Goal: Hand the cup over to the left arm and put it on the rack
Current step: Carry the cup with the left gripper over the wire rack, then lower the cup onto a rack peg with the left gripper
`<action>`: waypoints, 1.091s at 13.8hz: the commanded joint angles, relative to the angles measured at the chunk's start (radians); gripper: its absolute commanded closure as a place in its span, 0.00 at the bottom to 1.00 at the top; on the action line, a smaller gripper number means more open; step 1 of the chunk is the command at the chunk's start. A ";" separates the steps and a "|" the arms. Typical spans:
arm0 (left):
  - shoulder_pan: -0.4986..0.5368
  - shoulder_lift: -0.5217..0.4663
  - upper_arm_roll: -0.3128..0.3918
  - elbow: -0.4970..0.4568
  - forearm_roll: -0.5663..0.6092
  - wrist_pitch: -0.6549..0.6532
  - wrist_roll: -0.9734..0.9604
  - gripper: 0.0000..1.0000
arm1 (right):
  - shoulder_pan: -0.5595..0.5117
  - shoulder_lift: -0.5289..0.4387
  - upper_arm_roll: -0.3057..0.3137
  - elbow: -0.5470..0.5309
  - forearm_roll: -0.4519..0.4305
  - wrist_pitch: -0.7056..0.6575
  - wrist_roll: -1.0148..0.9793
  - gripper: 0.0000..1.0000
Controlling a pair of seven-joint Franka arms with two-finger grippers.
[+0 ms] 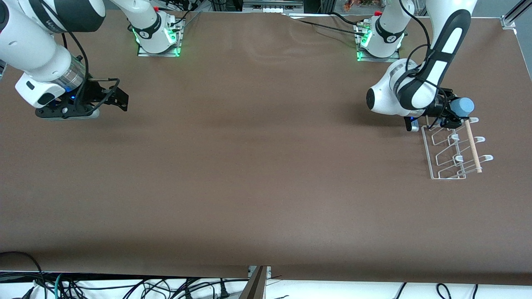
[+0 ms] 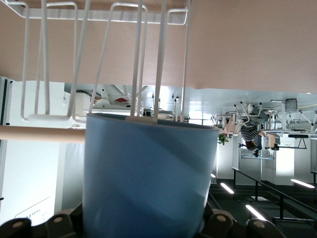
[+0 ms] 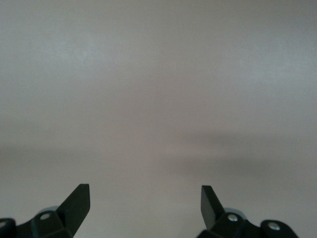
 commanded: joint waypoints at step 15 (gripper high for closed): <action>0.014 0.045 0.041 -0.074 0.125 0.083 -0.198 0.00 | 0.033 -0.026 -0.032 0.089 0.049 -0.168 -0.050 0.01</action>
